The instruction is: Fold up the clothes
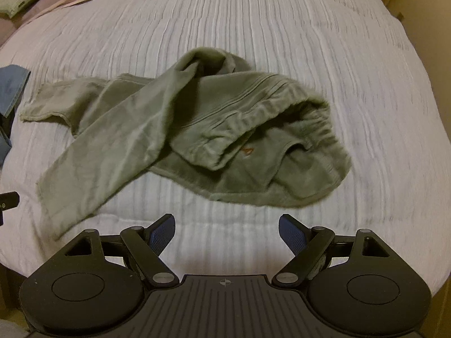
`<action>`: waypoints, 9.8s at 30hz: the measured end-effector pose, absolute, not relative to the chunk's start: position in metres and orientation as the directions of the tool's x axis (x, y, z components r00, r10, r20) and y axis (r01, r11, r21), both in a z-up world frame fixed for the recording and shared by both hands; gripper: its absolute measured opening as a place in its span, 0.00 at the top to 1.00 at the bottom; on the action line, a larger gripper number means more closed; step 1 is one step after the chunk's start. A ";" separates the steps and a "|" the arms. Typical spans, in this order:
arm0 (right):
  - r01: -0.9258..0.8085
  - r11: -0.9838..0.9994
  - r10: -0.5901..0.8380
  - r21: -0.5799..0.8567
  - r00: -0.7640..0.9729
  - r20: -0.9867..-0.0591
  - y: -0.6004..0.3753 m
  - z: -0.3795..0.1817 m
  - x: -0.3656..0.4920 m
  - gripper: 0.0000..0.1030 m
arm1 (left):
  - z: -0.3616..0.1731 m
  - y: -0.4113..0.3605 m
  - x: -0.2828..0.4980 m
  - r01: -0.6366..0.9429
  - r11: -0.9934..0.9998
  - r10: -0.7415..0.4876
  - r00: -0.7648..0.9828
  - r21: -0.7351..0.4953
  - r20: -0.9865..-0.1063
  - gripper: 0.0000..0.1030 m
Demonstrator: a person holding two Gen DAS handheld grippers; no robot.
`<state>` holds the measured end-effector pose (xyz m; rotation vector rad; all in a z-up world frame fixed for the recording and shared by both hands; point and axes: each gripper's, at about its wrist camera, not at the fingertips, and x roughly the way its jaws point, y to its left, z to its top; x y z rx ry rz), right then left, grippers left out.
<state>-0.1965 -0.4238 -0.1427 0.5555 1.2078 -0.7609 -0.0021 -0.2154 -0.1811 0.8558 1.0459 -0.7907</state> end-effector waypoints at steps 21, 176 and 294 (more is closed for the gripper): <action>0.560 0.810 -0.354 -0.170 0.237 -0.905 -0.478 -0.191 -0.230 0.19 | -0.256 -0.210 -0.033 0.855 0.471 -0.131 0.311 0.217 -0.941 0.27; 0.905 0.106 -0.354 0.412 0.422 -0.835 -0.657 -0.204 -0.553 0.39 | -0.292 -0.231 0.075 0.508 0.855 -0.332 0.385 -0.103 -0.861 0.68; 0.728 0.680 -0.290 0.091 0.381 -0.878 -0.607 -0.257 -0.467 0.47 | -0.247 -0.277 -0.086 0.689 0.724 -0.268 0.285 0.003 -0.920 0.59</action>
